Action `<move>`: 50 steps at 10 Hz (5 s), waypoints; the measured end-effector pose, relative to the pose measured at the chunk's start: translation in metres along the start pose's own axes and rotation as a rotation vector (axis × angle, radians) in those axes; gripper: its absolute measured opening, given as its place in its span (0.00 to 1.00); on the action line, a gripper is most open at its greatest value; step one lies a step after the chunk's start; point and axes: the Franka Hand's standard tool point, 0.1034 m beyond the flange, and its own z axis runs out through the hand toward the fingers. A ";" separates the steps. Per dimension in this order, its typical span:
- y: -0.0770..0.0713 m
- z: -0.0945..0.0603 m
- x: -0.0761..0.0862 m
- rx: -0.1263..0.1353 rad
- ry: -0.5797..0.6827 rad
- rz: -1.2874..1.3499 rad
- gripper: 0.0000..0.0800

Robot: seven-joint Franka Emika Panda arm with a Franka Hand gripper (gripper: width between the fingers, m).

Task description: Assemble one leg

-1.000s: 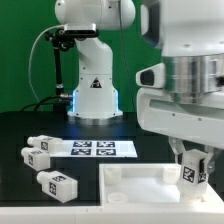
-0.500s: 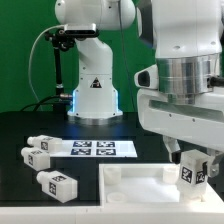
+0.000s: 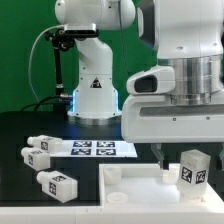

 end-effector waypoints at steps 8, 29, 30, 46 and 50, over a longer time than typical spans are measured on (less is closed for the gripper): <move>-0.010 0.004 -0.003 -0.037 0.058 -0.220 0.37; -0.010 0.002 -0.004 -0.029 0.042 -0.344 0.81; -0.008 0.003 -0.003 -0.028 0.041 -0.284 0.66; -0.006 0.004 0.003 0.006 0.094 0.740 0.77; 0.003 0.011 -0.007 -0.023 0.107 0.276 0.81</move>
Offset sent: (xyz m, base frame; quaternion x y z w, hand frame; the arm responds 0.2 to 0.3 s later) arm 0.0000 0.0000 0.0000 0.0000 0.0000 0.0650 0.9979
